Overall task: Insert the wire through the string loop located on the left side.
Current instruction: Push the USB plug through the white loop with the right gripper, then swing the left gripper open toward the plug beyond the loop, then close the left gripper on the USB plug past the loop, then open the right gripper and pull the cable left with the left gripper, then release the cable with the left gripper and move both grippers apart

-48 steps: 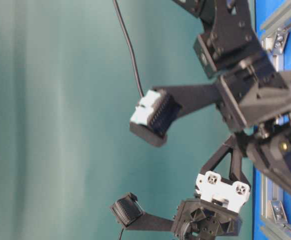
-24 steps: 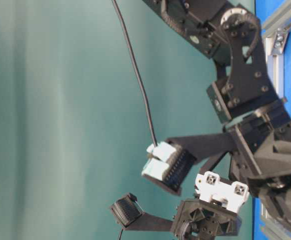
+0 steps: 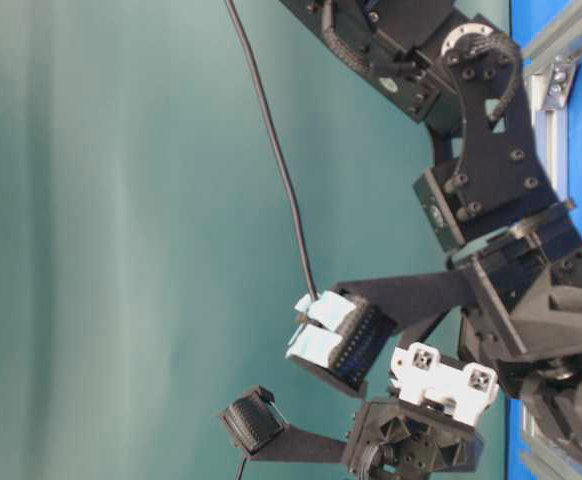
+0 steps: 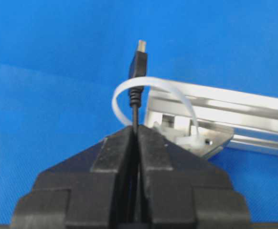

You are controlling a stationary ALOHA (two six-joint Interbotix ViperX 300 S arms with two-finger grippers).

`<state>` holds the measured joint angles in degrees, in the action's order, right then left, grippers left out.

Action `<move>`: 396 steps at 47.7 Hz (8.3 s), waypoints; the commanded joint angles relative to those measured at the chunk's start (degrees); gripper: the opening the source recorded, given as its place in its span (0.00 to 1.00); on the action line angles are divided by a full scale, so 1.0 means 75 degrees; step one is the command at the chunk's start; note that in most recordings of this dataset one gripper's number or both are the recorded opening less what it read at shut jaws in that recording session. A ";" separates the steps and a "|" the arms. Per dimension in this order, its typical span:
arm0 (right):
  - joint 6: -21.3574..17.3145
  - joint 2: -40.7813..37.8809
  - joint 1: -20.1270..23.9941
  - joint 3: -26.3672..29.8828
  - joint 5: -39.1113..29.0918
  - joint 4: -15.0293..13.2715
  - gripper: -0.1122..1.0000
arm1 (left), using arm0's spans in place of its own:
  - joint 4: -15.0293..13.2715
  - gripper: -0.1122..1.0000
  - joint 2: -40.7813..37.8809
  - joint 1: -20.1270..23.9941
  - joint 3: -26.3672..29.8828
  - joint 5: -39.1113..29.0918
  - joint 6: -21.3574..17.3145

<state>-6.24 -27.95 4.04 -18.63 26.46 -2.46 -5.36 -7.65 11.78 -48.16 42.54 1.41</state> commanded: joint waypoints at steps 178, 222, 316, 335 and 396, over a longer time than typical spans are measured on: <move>0.0000 0.0176 -0.0023 0.0199 0.0164 -0.0012 0.10 | 0.0117 0.86 0.1687 -0.3105 -0.2988 -0.0773 0.0129; -0.0023 0.0234 -0.0023 0.0199 0.0023 -0.0023 0.30 | 0.0105 0.14 0.1723 -0.2895 -0.2930 -0.0773 0.0129; 0.0000 0.2027 0.0105 -0.2004 0.0305 -0.0035 0.92 | 0.0234 0.15 0.6176 -0.2895 -0.3352 -0.6516 0.1078; -0.0012 0.2027 0.0105 -0.1992 0.0305 -0.0012 0.92 | 0.0234 0.74 0.6258 -0.2895 -0.3352 -0.6539 0.1066; -0.0117 0.3750 0.0105 -0.1934 -0.0492 0.0012 0.92 | 0.0234 0.71 0.7441 -0.2801 -0.2906 -0.4746 0.0715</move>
<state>-7.12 -1.49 4.75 -34.28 22.59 -2.46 -3.78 48.43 -9.76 -71.02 6.24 6.86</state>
